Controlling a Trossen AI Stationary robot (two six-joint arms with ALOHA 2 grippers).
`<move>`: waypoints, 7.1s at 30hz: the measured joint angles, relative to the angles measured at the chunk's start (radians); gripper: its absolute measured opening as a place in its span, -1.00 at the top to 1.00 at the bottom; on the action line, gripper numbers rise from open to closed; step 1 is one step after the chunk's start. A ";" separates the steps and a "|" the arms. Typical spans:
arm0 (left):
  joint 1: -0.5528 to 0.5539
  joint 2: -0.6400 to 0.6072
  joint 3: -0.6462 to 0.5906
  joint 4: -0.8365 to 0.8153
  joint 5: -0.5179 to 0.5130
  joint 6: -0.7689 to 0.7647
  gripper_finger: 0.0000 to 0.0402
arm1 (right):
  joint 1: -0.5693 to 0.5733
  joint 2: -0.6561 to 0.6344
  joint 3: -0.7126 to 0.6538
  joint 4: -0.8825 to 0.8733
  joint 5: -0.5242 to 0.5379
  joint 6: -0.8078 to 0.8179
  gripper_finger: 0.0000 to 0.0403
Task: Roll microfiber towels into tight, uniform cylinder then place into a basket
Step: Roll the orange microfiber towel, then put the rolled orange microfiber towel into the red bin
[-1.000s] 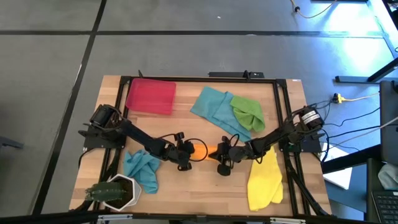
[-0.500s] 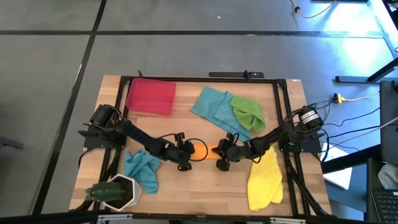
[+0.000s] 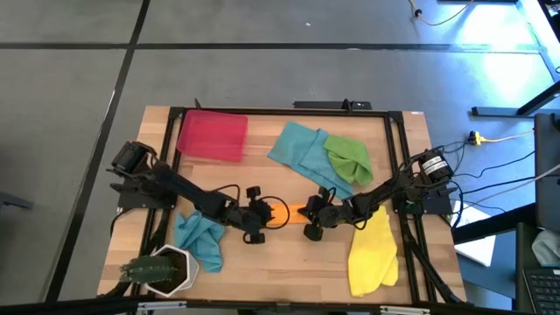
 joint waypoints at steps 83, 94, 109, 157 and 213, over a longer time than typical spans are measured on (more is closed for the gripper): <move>0.057 0.174 0.082 -0.282 0.035 0.011 1.00 | 0.162 -0.116 -0.003 -0.023 0.028 -0.383 -0.36; 0.057 0.174 0.082 -0.280 0.042 0.010 1.00 | 0.158 -0.093 -0.002 -0.214 0.212 -0.402 -0.34; 0.057 0.174 0.082 -0.280 0.055 0.017 1.00 | 0.096 -0.029 0.003 -0.214 0.152 -0.397 0.31; 0.556 -0.628 0.084 -1.100 -0.203 0.386 1.00 | -0.580 0.068 0.641 -0.183 -0.447 -0.879 0.89; 1.102 -0.621 -0.260 -0.751 -0.074 0.525 1.00 | -0.649 0.601 1.182 -0.303 -0.573 -0.855 0.89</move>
